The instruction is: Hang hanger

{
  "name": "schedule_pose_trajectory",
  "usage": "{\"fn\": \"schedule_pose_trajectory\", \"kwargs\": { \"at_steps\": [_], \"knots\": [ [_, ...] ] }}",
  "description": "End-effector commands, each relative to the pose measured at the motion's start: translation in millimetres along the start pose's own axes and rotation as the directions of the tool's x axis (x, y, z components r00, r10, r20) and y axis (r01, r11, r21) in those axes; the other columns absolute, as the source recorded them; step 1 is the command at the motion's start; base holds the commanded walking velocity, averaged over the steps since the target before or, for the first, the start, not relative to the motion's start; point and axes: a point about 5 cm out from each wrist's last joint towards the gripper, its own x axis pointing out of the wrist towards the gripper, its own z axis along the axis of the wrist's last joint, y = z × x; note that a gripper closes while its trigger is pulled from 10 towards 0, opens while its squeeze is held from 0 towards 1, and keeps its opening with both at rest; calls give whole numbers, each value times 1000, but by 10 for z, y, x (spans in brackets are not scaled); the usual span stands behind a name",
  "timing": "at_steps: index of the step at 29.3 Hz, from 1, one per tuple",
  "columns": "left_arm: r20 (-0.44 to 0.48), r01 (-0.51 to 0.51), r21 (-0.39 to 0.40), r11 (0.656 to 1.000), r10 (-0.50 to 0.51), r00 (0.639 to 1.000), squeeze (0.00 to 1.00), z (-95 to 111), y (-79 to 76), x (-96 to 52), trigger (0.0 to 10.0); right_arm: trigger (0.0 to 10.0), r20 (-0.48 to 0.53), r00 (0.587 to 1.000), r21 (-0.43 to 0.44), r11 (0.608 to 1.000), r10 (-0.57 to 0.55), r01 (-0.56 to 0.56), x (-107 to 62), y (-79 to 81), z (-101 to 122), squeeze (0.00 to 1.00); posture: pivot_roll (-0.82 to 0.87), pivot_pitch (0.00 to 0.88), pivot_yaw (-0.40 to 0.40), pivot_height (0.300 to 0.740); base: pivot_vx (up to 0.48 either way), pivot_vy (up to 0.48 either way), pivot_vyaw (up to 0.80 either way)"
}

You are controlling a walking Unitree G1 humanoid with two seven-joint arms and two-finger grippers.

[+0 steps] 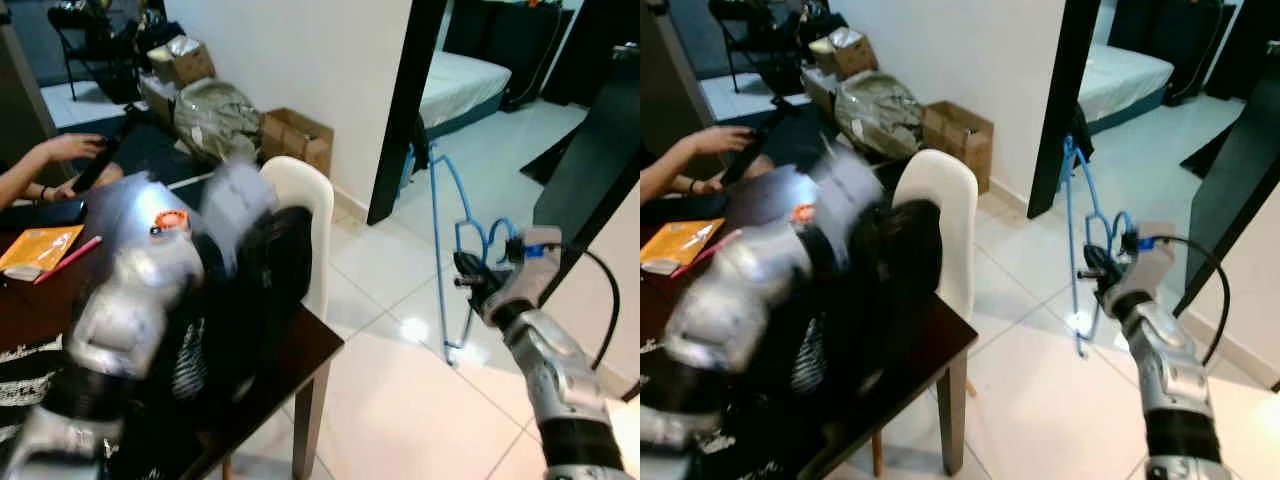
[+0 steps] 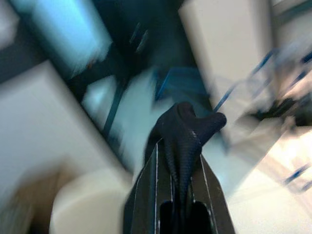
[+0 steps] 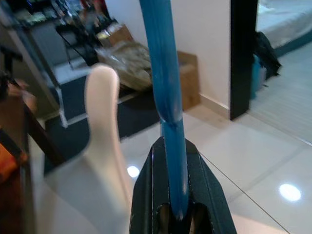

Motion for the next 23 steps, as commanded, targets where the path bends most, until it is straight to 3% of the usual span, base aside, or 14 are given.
{"fn": "schedule_pose_trajectory", "kwargs": {
  "at_steps": [1,2,3,5,8,11,15,23],
  "knots": [
    [54,111,-28,993,-109,993,0,102,-1,-25,0,10000,23,1000,45,999,15,-16,9,25,19,0,13,0,-29,740,0,0,0],
    [104,166,-23,986,-163,981,0,233,42,-23,0,10000,39,999,63,998,24,-27,20,46,36,0,13,0,-29,740,0,0,0],
    [104,166,-23,986,-163,981,0,233,42,-23,0,10000,39,999,63,998,24,-27,20,46,36,0,13,0,-29,740,0,0,0],
    [141,256,47,965,-260,955,0,499,244,-66,0,10000,123,991,148,986,54,-73,36,84,161,0,13,0,-16,740,0,0,0],
    [143,312,82,947,-321,936,0,616,347,-111,0,10000,181,981,194,975,72,-107,32,99,250,0,13,0,-16,740,0,0,0],
    [117,336,108,935,-348,930,0,628,401,-143,0,10000,210,974,211,968,89,-134,22,115,290,0,13,0,-7,740,0,0,0],
    [18,354,150,923,-361,932,0,596,517,-210,0,10000,253,957,224,954,142,-200,-4,174,337,0,13,0,-7,740,0,0,-800],
    [-66,325,181,928,-319,946,0,522,612,-259,0,10000,268,941,206,942,208,-267,-10,257,364,0,15,0,-11,740,0,0,-800]
  ]
}}
